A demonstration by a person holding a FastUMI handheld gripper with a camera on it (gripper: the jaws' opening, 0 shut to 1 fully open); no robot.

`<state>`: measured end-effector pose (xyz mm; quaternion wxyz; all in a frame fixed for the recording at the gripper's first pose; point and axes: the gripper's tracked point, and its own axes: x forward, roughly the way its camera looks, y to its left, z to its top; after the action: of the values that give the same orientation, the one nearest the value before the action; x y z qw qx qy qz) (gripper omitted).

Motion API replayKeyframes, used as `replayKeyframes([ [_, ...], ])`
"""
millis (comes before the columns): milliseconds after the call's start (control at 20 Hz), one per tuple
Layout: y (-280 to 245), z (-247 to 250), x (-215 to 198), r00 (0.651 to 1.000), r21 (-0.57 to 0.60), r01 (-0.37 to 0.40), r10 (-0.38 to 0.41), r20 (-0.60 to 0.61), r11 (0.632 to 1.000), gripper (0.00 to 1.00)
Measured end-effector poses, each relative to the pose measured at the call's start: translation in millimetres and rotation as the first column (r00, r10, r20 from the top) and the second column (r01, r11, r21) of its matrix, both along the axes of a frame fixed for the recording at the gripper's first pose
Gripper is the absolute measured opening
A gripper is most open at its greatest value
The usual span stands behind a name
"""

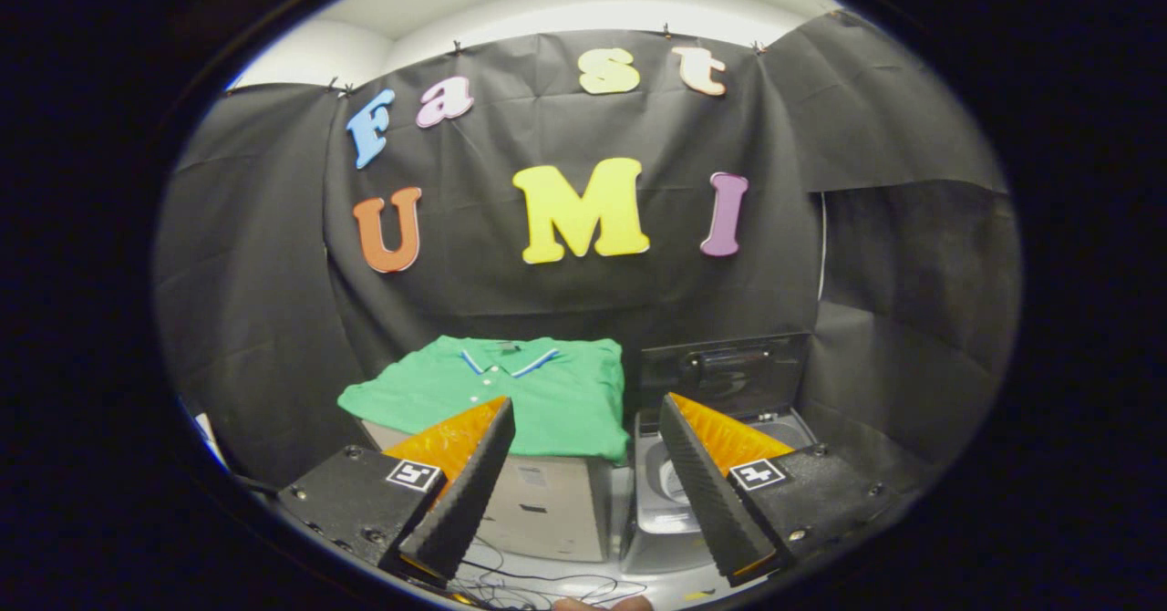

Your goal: Put the clothes into the washing machine and then close the washing machine lid.

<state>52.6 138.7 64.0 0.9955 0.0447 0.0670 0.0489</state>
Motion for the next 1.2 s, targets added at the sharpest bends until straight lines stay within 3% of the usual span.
replayKeyframes([
  [450, 88.6, 13.4, 46.6, 0.971, -0.027, -0.136, 0.128, -0.203, 0.99, 1.0],
  [700, 114.1, 12.7, 95.6, 0.945, -0.06, -0.184, 0.16, -0.284, 0.981, 1.0],
  [850, 128.5, 1.7, 122.9, 0.905, -0.047, -0.226, 0.192, -0.38, 0.973, 1.0],
  [1200, 147.6, -25.9, 188.2, 0.767, -0.036, -0.271, 0.193, -0.611, 0.962, 1.0],
])
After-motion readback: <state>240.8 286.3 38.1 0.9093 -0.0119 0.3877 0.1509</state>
